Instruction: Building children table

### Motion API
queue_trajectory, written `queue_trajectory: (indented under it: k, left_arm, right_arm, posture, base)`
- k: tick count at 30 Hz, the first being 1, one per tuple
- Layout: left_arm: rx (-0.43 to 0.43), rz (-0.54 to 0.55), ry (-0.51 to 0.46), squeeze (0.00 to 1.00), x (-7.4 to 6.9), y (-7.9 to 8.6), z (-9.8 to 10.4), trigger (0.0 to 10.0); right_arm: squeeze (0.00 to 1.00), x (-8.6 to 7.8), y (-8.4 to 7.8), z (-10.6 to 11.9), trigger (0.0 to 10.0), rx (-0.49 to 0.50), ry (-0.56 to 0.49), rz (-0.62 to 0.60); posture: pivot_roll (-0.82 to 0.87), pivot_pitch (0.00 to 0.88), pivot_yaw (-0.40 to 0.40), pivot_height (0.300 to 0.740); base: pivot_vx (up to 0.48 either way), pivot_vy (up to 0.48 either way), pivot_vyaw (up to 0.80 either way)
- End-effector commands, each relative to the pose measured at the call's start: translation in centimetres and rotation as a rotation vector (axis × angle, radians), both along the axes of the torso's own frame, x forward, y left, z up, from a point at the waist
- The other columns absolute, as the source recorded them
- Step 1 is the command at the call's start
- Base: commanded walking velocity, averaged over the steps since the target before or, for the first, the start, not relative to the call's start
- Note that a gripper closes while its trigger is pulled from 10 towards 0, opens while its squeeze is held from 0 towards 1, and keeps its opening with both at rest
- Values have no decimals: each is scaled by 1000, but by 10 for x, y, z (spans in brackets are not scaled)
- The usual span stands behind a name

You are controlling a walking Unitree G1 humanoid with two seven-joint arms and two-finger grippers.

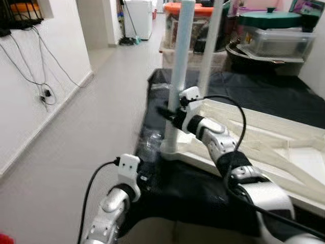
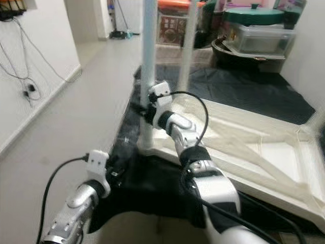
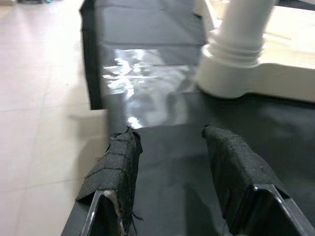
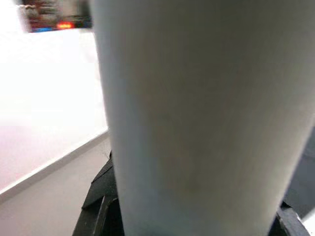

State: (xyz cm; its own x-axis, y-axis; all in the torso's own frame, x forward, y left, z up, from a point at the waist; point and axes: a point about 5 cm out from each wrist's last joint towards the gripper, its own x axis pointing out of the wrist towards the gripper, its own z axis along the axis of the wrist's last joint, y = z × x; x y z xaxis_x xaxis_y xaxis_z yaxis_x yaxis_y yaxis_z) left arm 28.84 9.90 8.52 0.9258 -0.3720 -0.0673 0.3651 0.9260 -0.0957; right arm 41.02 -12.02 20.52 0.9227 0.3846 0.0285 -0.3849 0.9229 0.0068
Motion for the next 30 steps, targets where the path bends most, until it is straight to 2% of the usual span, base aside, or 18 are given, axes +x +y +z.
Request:
queue_trajectory:
  k: [1,2,4,5,6,7,8,10,21,30]
  left_arm:
    - [5,-5,16,0,-2,1,-2,10000]
    - [6,-7,17,0,-2,2,-2,10000]
    - [6,-7,17,0,-2,2,-2,10000]
    - [8,-8,19,0,-3,2,-3,10000]
    - [8,-8,19,0,-3,2,-3,10000]
    - [9,-9,22,0,-3,3,-3,10000]
    - [9,-9,22,0,-3,3,-3,10000]
    - [10,-10,25,0,-4,4,-3,10000]
    - [14,-14,31,0,-6,8,-4,10000]
    - [16,-14,30,0,-5,6,-3,10000]
  right_arm:
    - [0,-2,-33,-18,0,1,42,-360]
    - [0,-8,-43,-28,0,34,60,-546]
    - [0,-8,-43,-28,0,34,60,-546]
    - [0,-15,-46,-36,0,66,72,-663]
    - [0,-15,-46,-36,0,66,72,-663]
    - [0,-21,-41,-41,0,92,65,-731]
    - [0,-21,-41,-41,0,92,65,-731]
    - [0,-25,-28,-40,0,116,39,-749]
    - [0,-27,-6,-31,0,114,-9,-801]
    - [0,-29,-6,-29,0,110,-15,-812]
  posture:
    - [-2,0,-2,740]
    - [0,0,0,740]
    - [0,0,0,740]
    - [-2,0,6,740]
    - [-2,0,6,740]
    - [-2,0,12,740]
    - [-2,0,12,740]
    - [-1,0,19,740]
    - [2,0,32,740]
    - [3,0,24,740]
  base:
    - [0,0,0]
    - [0,0,0]
    - [0,0,0]
    - [0,0,0]
    - [0,0,0]
    - [0,0,0]
    - [0,0,0]
    - [0,0,0]
    - [0,0,0]
    - [0,0,0]
